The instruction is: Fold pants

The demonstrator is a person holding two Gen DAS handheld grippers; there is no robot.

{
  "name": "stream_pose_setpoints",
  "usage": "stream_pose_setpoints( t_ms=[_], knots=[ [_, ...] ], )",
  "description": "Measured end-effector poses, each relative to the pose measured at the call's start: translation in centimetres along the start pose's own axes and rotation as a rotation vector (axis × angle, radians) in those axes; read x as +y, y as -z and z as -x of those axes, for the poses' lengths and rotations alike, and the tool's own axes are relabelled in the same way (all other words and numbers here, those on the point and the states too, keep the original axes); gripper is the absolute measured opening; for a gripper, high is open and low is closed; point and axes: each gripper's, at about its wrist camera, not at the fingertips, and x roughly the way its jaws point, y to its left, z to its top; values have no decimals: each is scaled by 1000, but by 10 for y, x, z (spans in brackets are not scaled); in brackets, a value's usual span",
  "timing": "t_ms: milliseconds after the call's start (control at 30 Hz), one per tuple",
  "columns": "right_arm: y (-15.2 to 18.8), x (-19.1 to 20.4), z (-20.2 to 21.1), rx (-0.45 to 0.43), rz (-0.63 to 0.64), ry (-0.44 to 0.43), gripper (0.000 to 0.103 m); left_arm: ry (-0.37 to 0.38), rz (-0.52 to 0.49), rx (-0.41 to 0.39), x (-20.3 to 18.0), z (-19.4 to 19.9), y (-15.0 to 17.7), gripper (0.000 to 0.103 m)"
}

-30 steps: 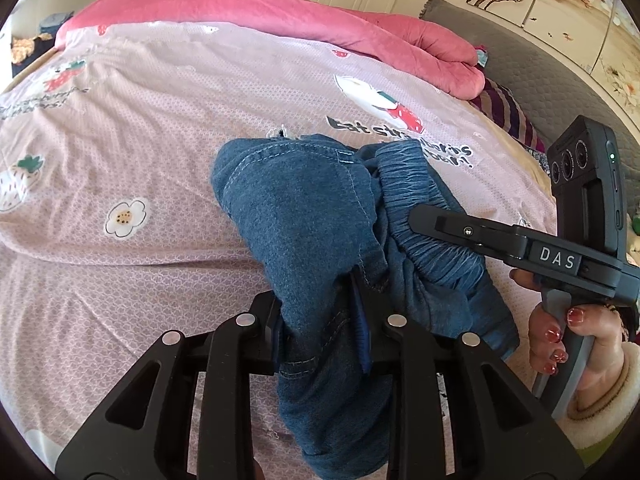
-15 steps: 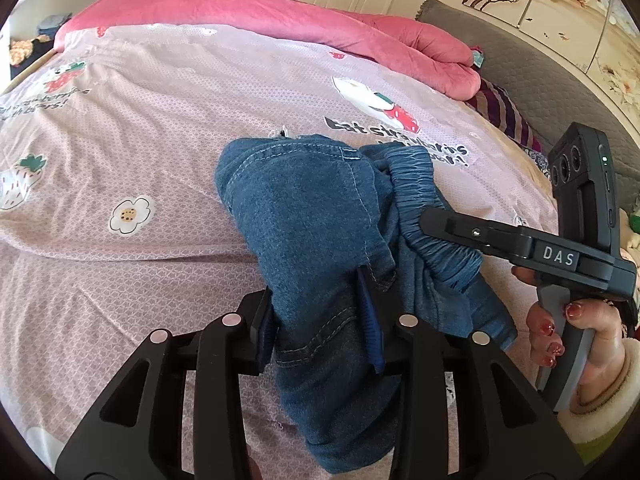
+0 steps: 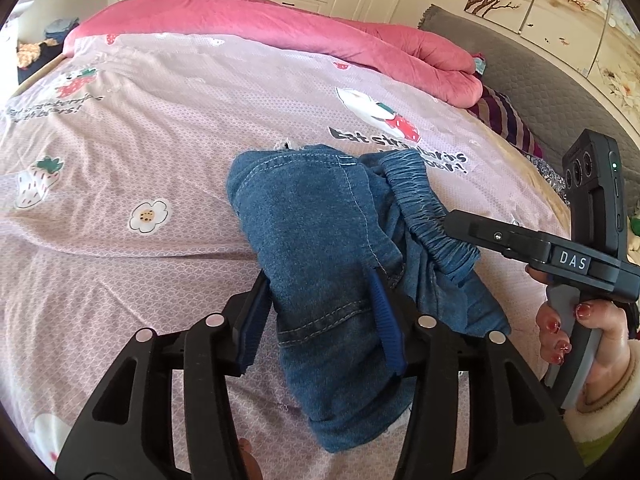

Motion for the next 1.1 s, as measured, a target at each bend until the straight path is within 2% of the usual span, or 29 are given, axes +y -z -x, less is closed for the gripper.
stream_pose_setpoints(
  t_ms=[200,500,733,1100],
  knots=[
    [0,5,8,-15,17,5,83,-5,4,-13,-1,10,0,53],
    [-1,11,27,-45,33,4,93,-36,1,-39,-5,28,1,80],
    [0,16,44,-73,37,-5,97,-74,4,-60,-7,44,1,92],
    [4,33,72,-134,91,-4,98,-125,-4,-103,-15,68,-1,93]
  ],
)
